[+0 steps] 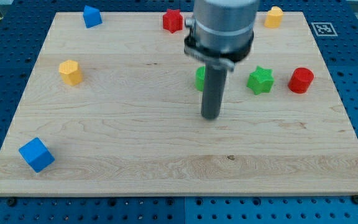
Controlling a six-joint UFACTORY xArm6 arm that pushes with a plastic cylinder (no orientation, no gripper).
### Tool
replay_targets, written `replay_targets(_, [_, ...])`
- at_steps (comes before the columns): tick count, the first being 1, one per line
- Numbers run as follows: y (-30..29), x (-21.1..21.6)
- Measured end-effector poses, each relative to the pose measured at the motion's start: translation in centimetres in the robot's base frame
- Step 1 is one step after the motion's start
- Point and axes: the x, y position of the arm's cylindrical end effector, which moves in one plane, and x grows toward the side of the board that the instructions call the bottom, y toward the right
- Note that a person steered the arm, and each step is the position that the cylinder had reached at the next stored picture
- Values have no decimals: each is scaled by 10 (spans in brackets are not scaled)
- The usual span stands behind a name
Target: Slide the blue cube vertically to the bottom of the red star
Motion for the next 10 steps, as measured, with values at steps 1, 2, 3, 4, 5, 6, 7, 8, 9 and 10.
replay_targets(1, [-30, 69])
replay_targets(2, [-78, 104])
replay_targets(3, [-91, 105])
replay_targets(4, [-123, 77])
replay_targets(5, [-173, 29])
replay_targets(6, [-199, 13])
replay_targets(7, [-207, 10])
replay_targets(8, [-258, -7])
replay_targets(9, [-328, -11])
replay_targets(10, [-354, -3])
